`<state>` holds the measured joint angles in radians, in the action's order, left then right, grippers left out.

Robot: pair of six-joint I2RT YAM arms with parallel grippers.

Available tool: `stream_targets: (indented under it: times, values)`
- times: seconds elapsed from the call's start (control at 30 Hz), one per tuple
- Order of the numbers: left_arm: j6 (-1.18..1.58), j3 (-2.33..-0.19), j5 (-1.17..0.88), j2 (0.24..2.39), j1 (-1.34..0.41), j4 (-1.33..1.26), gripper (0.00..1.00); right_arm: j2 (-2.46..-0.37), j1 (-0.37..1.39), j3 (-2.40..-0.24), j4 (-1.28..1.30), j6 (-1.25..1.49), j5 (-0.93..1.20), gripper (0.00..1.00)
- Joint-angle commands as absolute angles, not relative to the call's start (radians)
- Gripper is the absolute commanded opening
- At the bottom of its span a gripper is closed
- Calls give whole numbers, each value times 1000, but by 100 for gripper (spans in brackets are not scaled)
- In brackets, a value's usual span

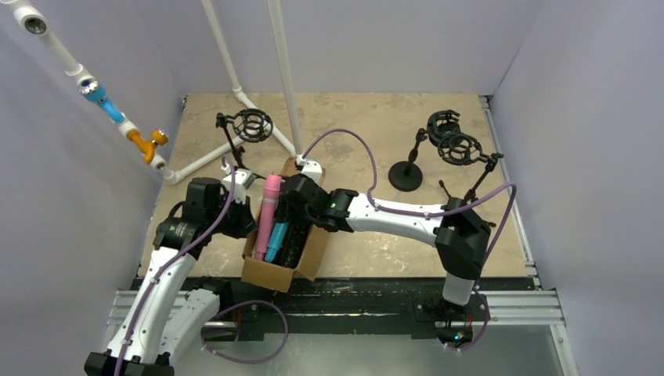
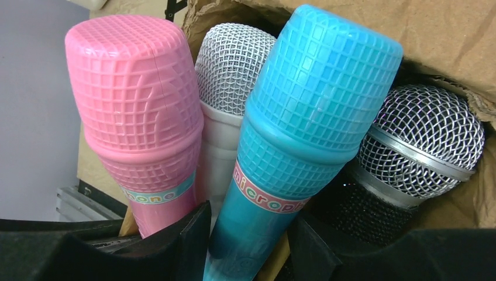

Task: Attach the microphones to the stand

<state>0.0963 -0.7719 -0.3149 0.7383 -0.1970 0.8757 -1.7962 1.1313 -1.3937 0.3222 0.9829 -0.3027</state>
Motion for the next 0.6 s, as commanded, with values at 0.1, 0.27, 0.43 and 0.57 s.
stream_targets:
  times: [0.1,0.27,0.43,0.57]
  values:
    - [144,-791,-405,709,-204,767,0,-1803,1127,-1414,322,990,-357,42]
    - [167,-796,-319,716,-189,775,0,-1708,1127,-1374,272,974,-350,26]
    - [181,-798,-270,715,-145,779,0,-1610,1126,-1363,256,937,-257,18]
    - [192,-793,-234,700,-120,777,0,-1517,1105,-1335,235,891,-173,17]
